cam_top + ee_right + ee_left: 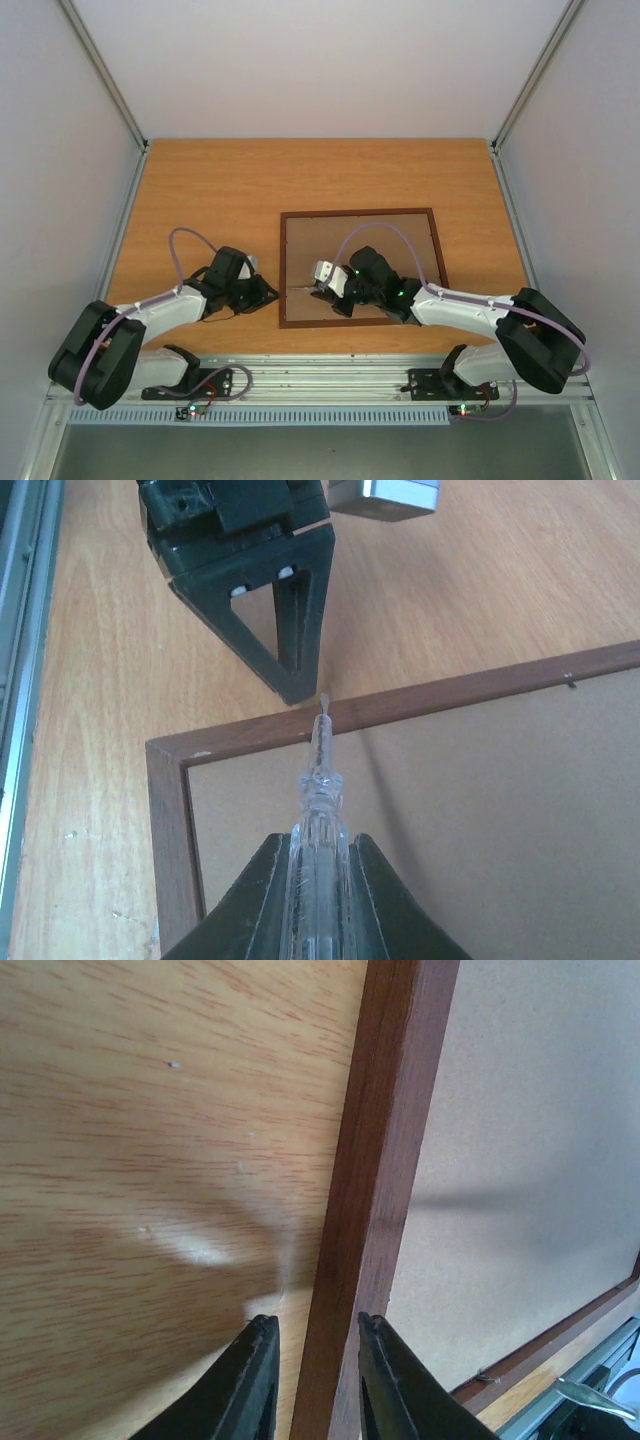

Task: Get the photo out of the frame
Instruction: Release the photo frame item from the photo frame.

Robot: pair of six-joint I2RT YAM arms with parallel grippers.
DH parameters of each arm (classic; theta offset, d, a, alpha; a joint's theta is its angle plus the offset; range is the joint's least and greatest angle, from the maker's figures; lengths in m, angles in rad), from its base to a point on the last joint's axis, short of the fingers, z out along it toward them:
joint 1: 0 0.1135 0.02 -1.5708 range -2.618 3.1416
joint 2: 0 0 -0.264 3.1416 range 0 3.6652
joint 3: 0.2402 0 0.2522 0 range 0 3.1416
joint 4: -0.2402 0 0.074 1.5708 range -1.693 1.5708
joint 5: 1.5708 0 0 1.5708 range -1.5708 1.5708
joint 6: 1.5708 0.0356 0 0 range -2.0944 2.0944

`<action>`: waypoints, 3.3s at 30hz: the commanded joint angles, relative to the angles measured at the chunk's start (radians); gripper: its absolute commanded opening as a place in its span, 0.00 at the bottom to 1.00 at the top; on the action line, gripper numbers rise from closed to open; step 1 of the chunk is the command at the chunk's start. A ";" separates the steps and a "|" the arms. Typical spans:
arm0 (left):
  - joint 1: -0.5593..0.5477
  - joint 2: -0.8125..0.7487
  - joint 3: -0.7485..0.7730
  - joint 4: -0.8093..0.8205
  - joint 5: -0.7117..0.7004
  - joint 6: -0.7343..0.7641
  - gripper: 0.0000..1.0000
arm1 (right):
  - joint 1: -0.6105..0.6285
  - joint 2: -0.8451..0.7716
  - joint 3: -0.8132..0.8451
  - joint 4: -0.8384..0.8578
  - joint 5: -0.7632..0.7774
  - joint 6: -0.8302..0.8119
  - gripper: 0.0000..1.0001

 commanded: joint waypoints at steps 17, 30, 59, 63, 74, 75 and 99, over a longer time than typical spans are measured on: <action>-0.003 0.077 0.032 0.087 0.043 -0.005 0.20 | -0.019 0.082 0.037 -0.058 -0.043 -0.032 0.01; -0.003 0.085 0.033 0.089 0.050 -0.004 0.19 | -0.018 0.147 0.070 -0.011 -0.058 -0.023 0.01; -0.005 0.123 0.043 0.072 0.062 0.025 0.16 | -0.012 0.229 0.219 -0.171 -0.057 -0.136 0.01; -0.005 0.131 0.049 0.052 0.054 0.041 0.15 | -0.003 0.250 0.277 -0.230 -0.063 -0.179 0.01; -0.005 0.150 0.056 0.036 0.058 0.078 0.09 | 0.030 0.325 0.437 -0.290 -0.089 -0.265 0.01; -0.006 0.153 0.056 0.037 0.059 0.080 0.09 | 0.034 0.330 0.451 -0.292 -0.093 -0.269 0.01; -0.018 0.070 0.065 -0.064 -0.029 0.097 0.11 | 0.080 0.299 0.517 -0.343 -0.051 -0.292 0.01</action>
